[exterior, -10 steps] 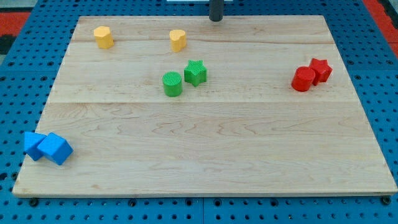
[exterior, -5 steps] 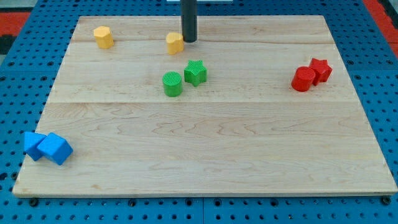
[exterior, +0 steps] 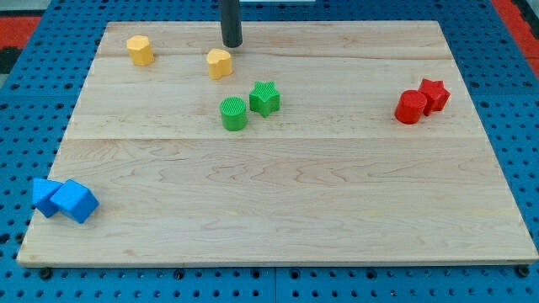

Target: Push the heart towards the bottom center of the board

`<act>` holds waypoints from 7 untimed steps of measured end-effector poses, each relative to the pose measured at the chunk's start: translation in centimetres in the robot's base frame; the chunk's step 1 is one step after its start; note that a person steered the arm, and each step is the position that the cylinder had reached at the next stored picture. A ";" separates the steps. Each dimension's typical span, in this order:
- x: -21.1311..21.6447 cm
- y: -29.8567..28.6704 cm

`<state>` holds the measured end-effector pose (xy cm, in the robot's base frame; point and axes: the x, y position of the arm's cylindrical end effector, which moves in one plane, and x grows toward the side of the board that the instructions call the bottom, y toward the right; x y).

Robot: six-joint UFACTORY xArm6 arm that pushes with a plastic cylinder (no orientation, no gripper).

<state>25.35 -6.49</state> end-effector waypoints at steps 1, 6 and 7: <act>4.1 -3.3; 16.5 3.8; 21.6 4.2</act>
<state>46.97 -2.28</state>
